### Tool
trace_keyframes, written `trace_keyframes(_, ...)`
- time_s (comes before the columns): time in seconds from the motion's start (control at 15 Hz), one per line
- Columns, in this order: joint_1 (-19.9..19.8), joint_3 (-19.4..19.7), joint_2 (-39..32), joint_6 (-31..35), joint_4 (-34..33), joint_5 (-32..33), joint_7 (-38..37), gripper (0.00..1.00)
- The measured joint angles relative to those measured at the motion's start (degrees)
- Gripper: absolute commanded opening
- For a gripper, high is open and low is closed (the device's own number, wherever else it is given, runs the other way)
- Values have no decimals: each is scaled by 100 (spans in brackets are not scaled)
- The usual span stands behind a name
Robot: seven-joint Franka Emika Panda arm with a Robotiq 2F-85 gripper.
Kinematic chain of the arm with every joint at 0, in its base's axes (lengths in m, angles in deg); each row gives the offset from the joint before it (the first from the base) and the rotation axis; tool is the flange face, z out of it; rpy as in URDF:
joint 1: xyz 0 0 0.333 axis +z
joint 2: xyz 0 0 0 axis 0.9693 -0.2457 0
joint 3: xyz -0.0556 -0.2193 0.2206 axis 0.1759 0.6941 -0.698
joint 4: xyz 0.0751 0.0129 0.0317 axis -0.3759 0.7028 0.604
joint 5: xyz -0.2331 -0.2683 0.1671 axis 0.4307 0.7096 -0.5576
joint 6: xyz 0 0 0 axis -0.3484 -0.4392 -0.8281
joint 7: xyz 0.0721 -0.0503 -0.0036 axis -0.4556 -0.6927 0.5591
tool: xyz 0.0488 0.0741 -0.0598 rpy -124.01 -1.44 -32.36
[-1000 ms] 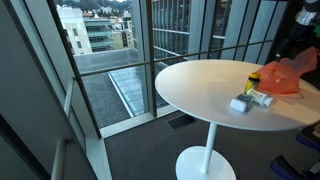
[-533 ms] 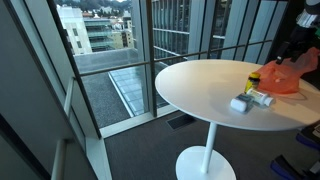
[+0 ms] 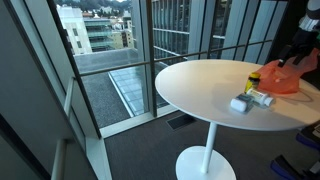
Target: Remove the white bottle from the orange plastic bag
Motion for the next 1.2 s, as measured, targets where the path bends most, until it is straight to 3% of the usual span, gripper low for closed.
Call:
trace_keyframes(0.6,-239,-113,-537,268,-173,-430,64,100)
trace_keyframes(1.2,-526,-179,-1106,277,-477,-453,65,100)
